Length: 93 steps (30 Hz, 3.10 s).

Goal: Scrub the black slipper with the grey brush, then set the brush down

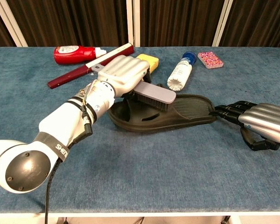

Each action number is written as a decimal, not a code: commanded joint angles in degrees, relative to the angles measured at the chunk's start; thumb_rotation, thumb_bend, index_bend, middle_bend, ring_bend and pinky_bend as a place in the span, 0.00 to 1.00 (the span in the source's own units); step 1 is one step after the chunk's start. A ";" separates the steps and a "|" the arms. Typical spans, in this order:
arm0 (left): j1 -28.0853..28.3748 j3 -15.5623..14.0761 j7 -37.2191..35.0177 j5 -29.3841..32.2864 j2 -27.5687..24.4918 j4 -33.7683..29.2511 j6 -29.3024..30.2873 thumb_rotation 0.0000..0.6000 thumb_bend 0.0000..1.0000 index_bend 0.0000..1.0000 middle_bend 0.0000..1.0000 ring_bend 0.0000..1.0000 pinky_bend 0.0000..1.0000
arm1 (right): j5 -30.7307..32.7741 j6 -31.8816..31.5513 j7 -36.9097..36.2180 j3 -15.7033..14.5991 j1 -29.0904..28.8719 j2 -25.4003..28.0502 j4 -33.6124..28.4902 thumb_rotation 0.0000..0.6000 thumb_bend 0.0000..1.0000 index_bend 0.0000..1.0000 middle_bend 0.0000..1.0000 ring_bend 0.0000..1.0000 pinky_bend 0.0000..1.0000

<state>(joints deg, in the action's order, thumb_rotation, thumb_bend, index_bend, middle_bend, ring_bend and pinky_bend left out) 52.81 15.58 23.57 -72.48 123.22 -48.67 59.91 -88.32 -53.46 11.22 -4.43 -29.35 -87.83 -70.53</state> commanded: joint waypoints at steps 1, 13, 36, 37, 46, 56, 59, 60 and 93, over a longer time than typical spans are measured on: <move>0.22 -0.54 1.35 -1.10 0.68 4.59 0.88 1.00 0.56 1.00 1.00 1.00 1.00 | -0.04 -0.03 -0.04 -0.01 -0.05 0.06 -0.08 0.96 0.95 0.00 0.03 0.00 0.00; 1.08 0.28 5.55 -2.28 -0.73 12.12 3.82 1.00 0.56 1.00 1.00 1.00 1.00 | 0.20 0.03 0.13 0.01 -0.17 0.11 -0.46 0.97 0.95 0.00 0.03 0.00 0.00; 0.59 -3.50 3.91 -9.66 -3.26 -1.51 9.86 1.00 0.56 1.00 1.00 1.00 1.00 | 0.93 0.76 -0.29 -0.06 -0.25 -0.59 0.58 0.97 0.95 0.00 0.03 0.00 0.00; 0.66 -4.08 4.73 -10.10 -2.78 -0.47 9.78 1.00 0.56 1.00 1.00 1.00 1.00 | 0.93 0.78 -0.30 -0.09 -0.25 -0.61 0.61 0.96 0.95 0.00 0.03 0.00 0.00; 1.28 -6.49 9.03 -12.67 0.06 9.54 9.21 1.00 0.56 1.00 1.00 1.00 1.00 | 0.86 0.63 -0.74 -0.16 -0.22 -0.36 0.64 0.97 0.95 0.00 0.03 0.00 0.00; 2.56 -2.36 8.99 -9.98 -0.22 17.14 8.65 1.00 0.56 1.00 1.00 1.00 1.00 | 0.68 0.88 -1.43 -0.38 -0.32 -0.57 0.99 0.97 0.96 0.00 0.03 0.00 0.00; 2.51 -0.45 8.47 -8.12 -0.98 17.25 8.45 1.00 0.56 1.00 1.00 1.00 1.00 | 0.63 0.71 -1.54 -0.33 -0.32 -0.48 0.88 0.97 0.96 0.00 0.03 0.00 0.00; 2.45 -0.04 8.19 -7.75 -1.25 16.99 8.61 1.00 0.56 1.00 1.00 1.00 1.00 | 0.61 0.65 -1.57 -0.31 -0.31 -0.44 0.82 0.96 0.96 0.00 0.03 0.00 0.00; -0.63 -5.64 11.32 -12.92 -2.34 10.26 9.93 1.00 0.56 1.00 1.00 1.00 1.00 | 1.20 1.34 -1.77 -0.02 -0.66 -0.63 1.08 0.97 0.98 0.00 0.03 0.00 0.00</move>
<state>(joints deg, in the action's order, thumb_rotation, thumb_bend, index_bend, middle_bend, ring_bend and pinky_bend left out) 51.96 9.26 34.72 -86.10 120.78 -39.19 70.50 -87.11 -52.12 9.46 -4.44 -30.00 -88.46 -69.45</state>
